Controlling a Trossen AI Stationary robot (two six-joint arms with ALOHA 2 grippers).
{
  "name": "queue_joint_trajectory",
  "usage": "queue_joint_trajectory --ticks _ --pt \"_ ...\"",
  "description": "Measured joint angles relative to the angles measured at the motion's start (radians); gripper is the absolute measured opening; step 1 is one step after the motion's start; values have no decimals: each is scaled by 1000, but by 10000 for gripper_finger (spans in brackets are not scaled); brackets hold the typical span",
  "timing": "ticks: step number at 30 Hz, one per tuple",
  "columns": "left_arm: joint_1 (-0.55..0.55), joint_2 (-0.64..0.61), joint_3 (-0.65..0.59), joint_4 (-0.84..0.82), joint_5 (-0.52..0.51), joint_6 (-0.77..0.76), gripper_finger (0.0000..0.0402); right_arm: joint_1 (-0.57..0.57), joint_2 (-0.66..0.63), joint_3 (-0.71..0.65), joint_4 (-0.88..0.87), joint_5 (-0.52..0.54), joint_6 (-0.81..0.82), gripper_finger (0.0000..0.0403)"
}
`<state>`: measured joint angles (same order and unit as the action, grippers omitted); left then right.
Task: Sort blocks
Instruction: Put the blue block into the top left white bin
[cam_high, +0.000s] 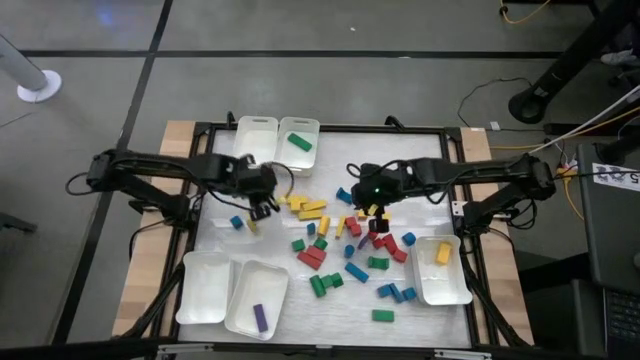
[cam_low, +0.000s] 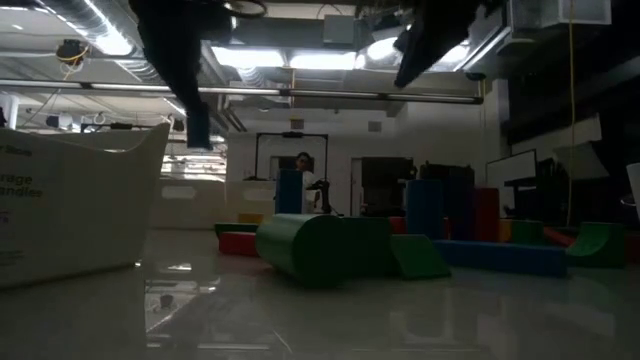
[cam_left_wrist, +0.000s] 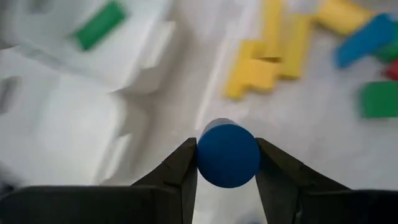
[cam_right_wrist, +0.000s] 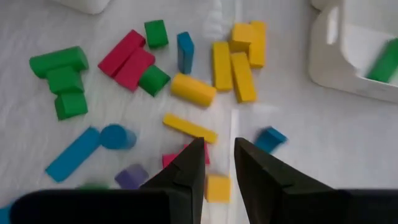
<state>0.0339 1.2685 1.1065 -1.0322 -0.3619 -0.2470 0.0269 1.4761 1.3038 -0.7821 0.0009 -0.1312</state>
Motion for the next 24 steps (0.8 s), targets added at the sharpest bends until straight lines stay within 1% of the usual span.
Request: queue_joint_trajectory --ticks 4,6,9,12,18,22,24 --pt "76 -76 0 -71 -113 -9 116 0 0 -103 184 -52 0 88" --pt "119 -103 0 -73 -155 -7 116 0 0 -144 265 -78 1 88" --pt "191 -123 0 -50 -181 7 116 0 0 -202 391 -116 0 88" --pt "266 -122 -3 -21 -183 43 117 0 0 -246 470 -142 0 88" --pt "406 -77 -3 32 -184 110 117 0 0 -287 552 -144 0 88" --pt "479 -31 -3 77 -183 143 117 0 0 -290 538 -162 17 88" --pt "506 -5 -3 93 -182 145 117 0 -2 -290 526 -196 31 88"
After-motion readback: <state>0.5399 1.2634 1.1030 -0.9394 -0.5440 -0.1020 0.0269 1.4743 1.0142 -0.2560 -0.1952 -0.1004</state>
